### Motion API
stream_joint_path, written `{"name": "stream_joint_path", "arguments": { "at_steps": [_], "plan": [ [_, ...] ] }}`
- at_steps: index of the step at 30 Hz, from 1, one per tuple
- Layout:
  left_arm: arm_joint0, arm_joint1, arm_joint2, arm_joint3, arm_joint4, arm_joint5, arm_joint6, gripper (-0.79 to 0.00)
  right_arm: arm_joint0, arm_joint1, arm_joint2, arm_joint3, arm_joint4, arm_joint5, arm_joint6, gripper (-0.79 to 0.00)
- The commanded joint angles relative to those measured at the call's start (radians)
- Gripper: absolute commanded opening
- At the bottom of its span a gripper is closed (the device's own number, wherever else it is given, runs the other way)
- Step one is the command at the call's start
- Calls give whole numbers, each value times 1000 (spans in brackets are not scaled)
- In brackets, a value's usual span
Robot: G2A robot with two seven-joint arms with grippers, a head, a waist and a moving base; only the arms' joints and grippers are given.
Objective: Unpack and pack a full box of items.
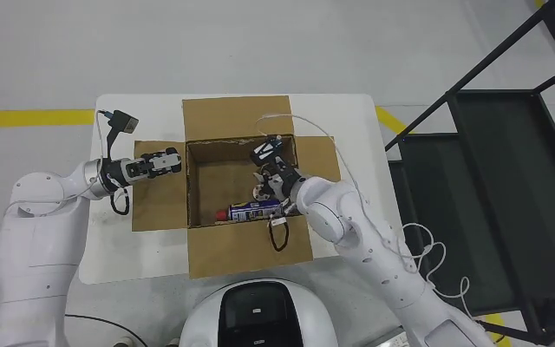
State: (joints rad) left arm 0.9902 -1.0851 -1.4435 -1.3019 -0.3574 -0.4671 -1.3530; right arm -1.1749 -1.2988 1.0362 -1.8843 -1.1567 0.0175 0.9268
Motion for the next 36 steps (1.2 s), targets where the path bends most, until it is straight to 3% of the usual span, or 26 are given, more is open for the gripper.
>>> {"name": "stream_joint_path", "arguments": {
  "at_steps": [1, 19, 28, 36],
  "plan": [
    [0, 0, 0, 0, 0, 0, 0, 0, 1, 0, 0, 1, 2, 0, -1, -785],
    [0, 0, 0, 0, 0, 0, 0, 0, -6, 1, 2, 1, -2, -7, -8, -785],
    [0, 0, 0, 0, 0, 0, 0, 0, -65, 34, 205, -180, -56, -27, 139, -785],
    [0, 0, 0, 0, 0, 0, 0, 0, -62, 55, 411, -88, -18, -63, 187, -785]
  ]
}}
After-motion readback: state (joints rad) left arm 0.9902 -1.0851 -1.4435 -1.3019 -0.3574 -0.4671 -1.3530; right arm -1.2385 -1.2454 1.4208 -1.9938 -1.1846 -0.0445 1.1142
